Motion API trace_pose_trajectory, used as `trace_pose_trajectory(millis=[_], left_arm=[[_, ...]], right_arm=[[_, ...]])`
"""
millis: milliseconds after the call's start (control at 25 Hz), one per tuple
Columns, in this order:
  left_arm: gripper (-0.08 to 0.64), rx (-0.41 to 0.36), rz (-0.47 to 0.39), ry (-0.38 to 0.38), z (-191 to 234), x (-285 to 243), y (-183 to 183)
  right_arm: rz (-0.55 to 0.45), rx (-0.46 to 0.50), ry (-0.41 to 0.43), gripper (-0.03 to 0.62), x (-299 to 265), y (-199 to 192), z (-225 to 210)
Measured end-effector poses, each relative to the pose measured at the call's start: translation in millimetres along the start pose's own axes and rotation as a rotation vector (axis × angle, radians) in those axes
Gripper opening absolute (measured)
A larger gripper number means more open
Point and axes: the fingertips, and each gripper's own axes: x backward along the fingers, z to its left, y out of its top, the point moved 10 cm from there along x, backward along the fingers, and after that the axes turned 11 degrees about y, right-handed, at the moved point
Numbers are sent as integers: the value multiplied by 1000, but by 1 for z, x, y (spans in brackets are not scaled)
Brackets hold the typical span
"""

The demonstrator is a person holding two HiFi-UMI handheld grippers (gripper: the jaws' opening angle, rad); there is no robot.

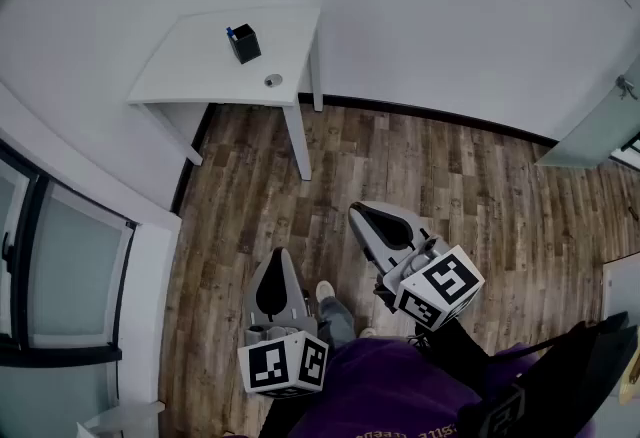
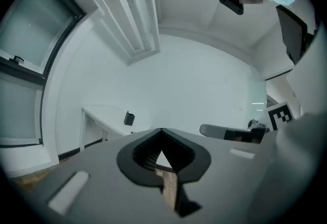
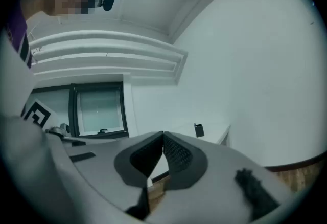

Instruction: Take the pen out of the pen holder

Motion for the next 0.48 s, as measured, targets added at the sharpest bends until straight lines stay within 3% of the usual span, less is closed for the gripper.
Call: trace_pose_trajectory(millis=[480], left_arm=[[5, -25, 9, 17, 42, -97, 21]], right_arm=[[-3, -1, 8, 11, -94, 5, -53]])
